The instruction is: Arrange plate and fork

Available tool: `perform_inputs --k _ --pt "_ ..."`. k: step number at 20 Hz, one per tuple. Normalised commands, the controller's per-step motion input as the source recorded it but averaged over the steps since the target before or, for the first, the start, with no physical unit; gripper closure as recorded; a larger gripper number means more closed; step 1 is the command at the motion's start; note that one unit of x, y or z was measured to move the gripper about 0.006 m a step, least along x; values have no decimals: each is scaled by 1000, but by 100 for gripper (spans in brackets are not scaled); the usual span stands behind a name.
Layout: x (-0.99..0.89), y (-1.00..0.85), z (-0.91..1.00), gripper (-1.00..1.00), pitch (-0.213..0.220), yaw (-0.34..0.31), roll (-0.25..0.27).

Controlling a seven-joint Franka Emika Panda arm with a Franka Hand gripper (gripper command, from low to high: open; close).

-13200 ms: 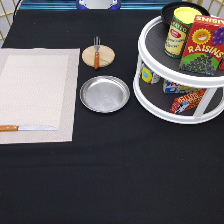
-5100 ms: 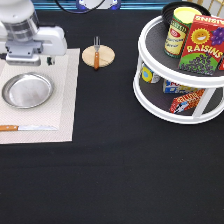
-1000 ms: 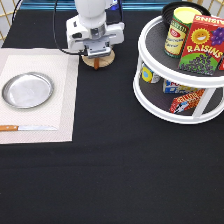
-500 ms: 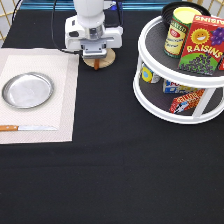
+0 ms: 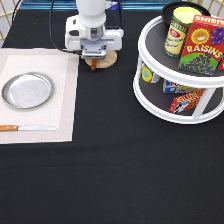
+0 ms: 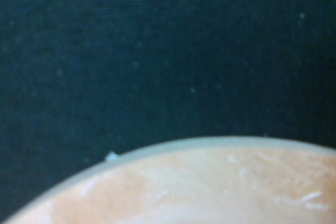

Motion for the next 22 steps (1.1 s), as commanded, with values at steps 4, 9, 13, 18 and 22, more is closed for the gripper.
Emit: perform_inputs --k 4,9,13,18,22 --pt "-18 -97 623 100 0 76 -10" --pt "45 -605 469 100 16 -5 0" --pt "43 -867 222 100 83 -52 1" --pt "0 -881 119 100 93 -64 0" --pt "0 -871 124 100 86 -68 0"
